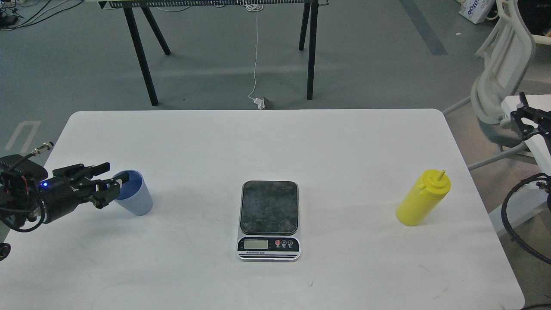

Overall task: Pour seasoning into cup on scale with both arms
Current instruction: 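Close the left gripper around the blue cup, then lift the blue cup with the left gripper and set it on the scale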

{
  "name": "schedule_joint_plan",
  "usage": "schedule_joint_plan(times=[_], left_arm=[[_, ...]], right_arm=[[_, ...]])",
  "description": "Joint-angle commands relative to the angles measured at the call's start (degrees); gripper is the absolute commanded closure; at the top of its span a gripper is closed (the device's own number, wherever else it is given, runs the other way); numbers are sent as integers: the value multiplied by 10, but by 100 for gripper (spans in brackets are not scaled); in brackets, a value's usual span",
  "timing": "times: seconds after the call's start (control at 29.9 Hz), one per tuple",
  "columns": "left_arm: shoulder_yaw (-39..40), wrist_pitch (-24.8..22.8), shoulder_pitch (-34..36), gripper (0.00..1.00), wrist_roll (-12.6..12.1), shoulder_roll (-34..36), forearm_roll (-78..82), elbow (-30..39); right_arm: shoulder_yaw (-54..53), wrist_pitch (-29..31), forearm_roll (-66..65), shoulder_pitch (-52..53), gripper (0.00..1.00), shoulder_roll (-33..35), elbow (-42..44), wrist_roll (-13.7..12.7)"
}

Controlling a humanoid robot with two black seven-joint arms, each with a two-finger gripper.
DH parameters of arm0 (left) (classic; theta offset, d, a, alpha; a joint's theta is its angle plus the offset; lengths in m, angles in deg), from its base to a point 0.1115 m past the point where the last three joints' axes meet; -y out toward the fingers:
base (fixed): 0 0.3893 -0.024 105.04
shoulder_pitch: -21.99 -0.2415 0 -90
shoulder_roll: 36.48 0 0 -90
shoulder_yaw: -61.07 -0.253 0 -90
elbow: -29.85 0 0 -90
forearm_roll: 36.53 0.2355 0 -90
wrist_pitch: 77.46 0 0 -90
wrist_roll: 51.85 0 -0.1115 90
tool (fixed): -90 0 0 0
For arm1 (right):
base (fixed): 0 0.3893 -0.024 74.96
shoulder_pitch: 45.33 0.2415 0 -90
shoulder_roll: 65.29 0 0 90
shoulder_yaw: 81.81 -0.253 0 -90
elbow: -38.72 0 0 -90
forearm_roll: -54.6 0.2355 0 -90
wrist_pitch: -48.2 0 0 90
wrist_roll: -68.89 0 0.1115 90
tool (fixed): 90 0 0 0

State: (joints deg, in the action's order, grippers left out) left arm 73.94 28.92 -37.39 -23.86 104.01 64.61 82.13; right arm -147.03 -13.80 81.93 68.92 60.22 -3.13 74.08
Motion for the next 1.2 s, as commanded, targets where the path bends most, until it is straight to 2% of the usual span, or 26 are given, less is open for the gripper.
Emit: schedule_joint_plan(times=[0.0,0.07,0.27,0.53,0.63,0.74,0.84,0.9,1.04,1.17], left_arm=[[-6,0,1,56,0,-13,-1,-21],[-5,0,1,64,0,-14,-1,-24],[-6,-3,1,95,0,-17,-2,-31],[0,-5,22,97,0,-16,-9,-17],[-3,-20,81,97,0,-2,-11,50],[-1,-78,127,97,0,36,-11,140],[-3,-141,187,97,0,35,-2,200],[-3,-172,214,97,0,12,12,215],[-3,-235,238,97,0,-81,62,227],[-4,-268,236,97,-30,-160,137,227]], right_arm=[[0,0,0,0,1,3,0,0],[-1,0,0,0,1,3,0,0],[-1,0,0,0,1,3,0,0],[-1,0,0,0,1,4,2,0],[-1,0,0,0,1,11,2,0],[-2,0,0,0,1,14,2,0],[-2,0,0,0,1,16,2,0],[-3,0,0,0,1,17,2,0],[-7,0,0,-5,1,20,3,0],[-13,0,0,-14,1,32,3,0]])
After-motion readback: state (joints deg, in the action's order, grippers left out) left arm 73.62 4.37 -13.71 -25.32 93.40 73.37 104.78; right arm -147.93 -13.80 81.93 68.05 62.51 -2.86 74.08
